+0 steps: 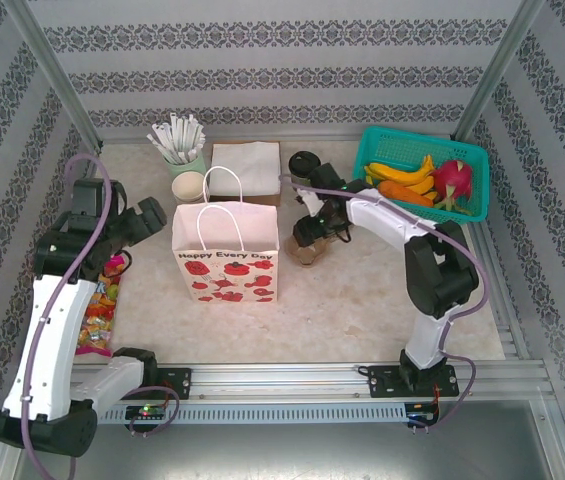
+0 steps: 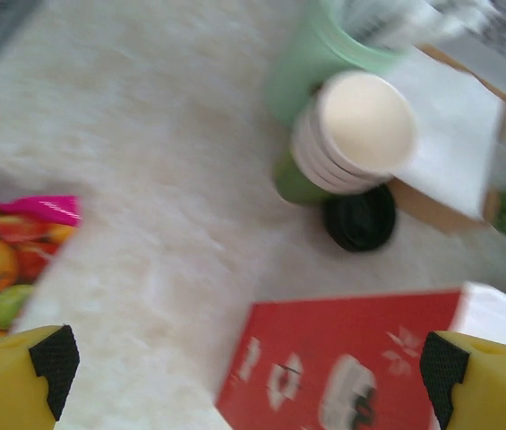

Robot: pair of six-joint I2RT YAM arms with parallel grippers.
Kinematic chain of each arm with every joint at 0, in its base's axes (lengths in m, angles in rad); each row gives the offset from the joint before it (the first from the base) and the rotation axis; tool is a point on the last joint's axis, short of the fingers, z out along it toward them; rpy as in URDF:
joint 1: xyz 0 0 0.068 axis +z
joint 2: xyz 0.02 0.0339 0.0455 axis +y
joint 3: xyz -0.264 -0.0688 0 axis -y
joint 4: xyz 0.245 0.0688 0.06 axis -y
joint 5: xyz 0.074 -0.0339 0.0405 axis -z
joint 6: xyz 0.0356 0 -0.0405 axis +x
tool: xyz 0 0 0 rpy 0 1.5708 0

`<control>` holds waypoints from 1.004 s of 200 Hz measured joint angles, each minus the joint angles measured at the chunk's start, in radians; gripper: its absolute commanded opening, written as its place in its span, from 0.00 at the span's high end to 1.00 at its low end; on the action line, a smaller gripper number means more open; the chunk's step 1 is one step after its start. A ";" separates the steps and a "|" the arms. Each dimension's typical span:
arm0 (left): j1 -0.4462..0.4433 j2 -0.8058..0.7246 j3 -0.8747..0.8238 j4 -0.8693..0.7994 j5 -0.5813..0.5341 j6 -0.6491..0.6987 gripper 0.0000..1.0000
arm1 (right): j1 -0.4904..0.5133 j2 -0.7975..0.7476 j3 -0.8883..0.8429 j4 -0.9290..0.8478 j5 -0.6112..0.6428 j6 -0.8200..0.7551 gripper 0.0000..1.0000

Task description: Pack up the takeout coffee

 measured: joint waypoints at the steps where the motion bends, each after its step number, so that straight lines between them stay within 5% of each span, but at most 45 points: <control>1: 0.001 -0.001 -0.001 0.000 -0.004 -0.001 0.00 | -0.004 0.000 0.000 -0.002 0.000 -0.004 0.26; 89: 0.012 0.178 -0.145 -0.030 -0.138 -0.134 0.01 | -0.066 0.175 0.166 -0.157 -0.056 -0.259 0.35; 201: 0.010 0.165 -0.395 -0.014 0.033 -0.220 0.01 | -0.046 0.209 0.157 -0.129 0.041 -0.177 0.67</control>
